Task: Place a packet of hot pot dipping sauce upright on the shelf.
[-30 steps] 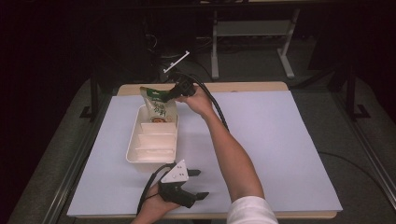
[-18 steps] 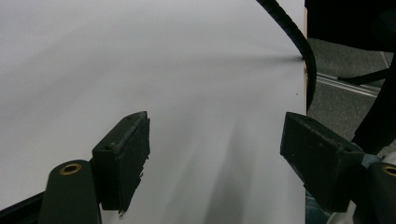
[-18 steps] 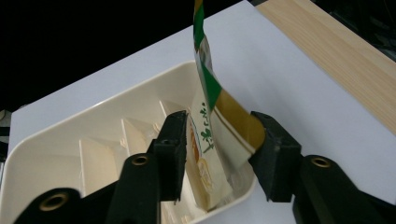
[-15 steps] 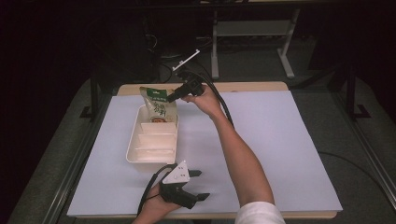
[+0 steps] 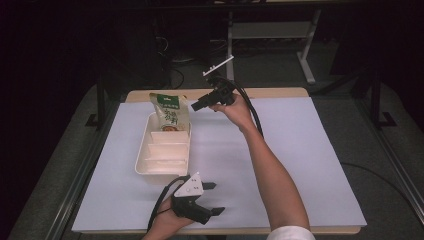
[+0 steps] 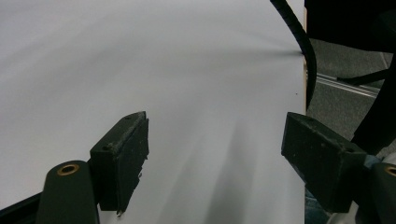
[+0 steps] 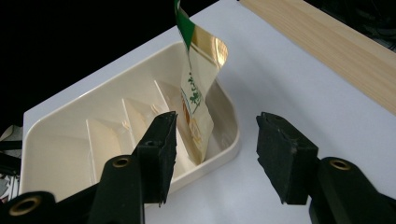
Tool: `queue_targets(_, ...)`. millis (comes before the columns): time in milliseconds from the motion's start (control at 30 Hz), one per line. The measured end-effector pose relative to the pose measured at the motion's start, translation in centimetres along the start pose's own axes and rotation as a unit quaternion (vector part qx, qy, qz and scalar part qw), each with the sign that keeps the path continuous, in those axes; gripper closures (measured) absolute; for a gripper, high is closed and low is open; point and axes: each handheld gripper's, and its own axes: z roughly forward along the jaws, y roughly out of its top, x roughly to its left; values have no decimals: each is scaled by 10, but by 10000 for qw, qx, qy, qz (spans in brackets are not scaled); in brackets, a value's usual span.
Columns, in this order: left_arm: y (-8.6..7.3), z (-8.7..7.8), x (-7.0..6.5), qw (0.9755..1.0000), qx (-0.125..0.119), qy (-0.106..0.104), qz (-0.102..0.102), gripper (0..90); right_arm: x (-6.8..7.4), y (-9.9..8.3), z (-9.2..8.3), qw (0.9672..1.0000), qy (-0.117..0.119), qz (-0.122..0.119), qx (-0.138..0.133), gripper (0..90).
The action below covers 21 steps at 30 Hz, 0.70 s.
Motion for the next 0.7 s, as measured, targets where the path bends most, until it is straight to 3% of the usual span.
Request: queue_targets(700, -1, 2, 0, 10000, 39, 17, -15, 213, 2, -36, -23, 9999, 107, 95, 26, 411)
